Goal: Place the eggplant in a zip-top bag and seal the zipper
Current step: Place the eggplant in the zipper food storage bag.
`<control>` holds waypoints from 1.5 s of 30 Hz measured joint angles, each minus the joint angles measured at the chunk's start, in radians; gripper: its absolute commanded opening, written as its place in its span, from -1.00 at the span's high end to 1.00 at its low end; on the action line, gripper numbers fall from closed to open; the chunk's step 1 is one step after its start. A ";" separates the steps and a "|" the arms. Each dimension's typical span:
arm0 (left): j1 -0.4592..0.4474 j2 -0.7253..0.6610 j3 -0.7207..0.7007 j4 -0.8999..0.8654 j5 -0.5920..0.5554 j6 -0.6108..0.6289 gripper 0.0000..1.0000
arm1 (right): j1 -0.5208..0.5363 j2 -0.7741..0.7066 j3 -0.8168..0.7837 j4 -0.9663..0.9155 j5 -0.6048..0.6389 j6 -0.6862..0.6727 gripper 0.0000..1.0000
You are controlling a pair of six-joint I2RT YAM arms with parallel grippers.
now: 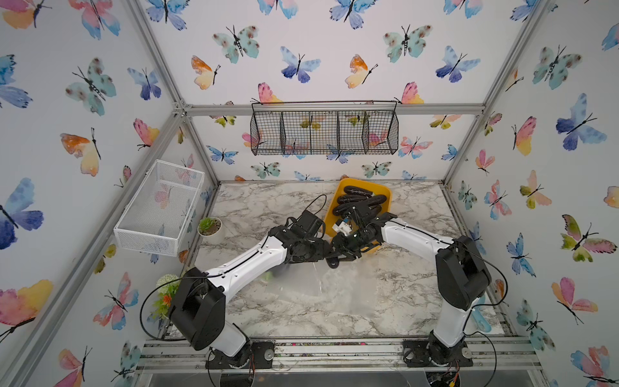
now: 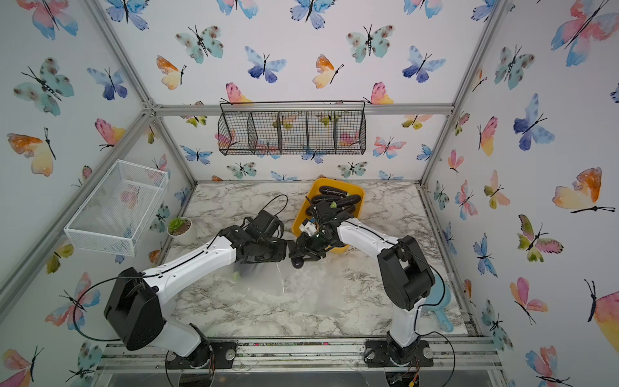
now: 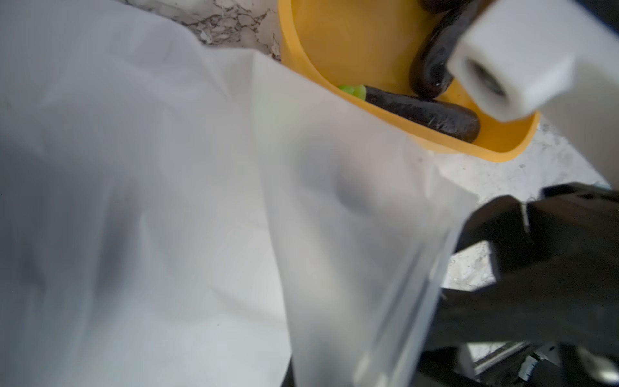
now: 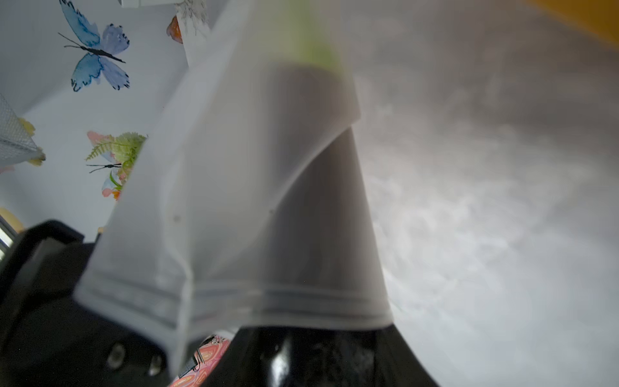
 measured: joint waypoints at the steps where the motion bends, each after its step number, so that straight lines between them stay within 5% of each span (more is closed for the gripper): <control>1: 0.002 -0.003 -0.006 -0.002 -0.005 -0.006 1.00 | 0.010 0.012 0.020 -0.002 0.012 0.011 -0.09; 9: 0.044 -0.007 -0.028 0.012 0.061 -0.039 1.00 | 0.037 -0.061 0.002 0.039 0.079 0.092 -0.15; 21: 0.071 -0.013 -0.028 0.031 0.116 -0.053 1.00 | 0.037 -0.156 -0.114 0.037 0.130 0.086 0.38; 29: 0.070 -0.046 -0.028 0.027 0.129 -0.056 1.00 | 0.043 -0.125 -0.105 0.121 0.134 0.140 0.45; 35: 0.086 -0.076 -0.028 0.013 0.111 -0.064 1.00 | 0.072 -0.050 0.000 0.115 0.208 0.161 0.30; 45: 0.126 -0.095 -0.029 0.007 0.140 -0.086 1.00 | 0.095 -0.057 0.002 0.154 0.294 0.163 -0.28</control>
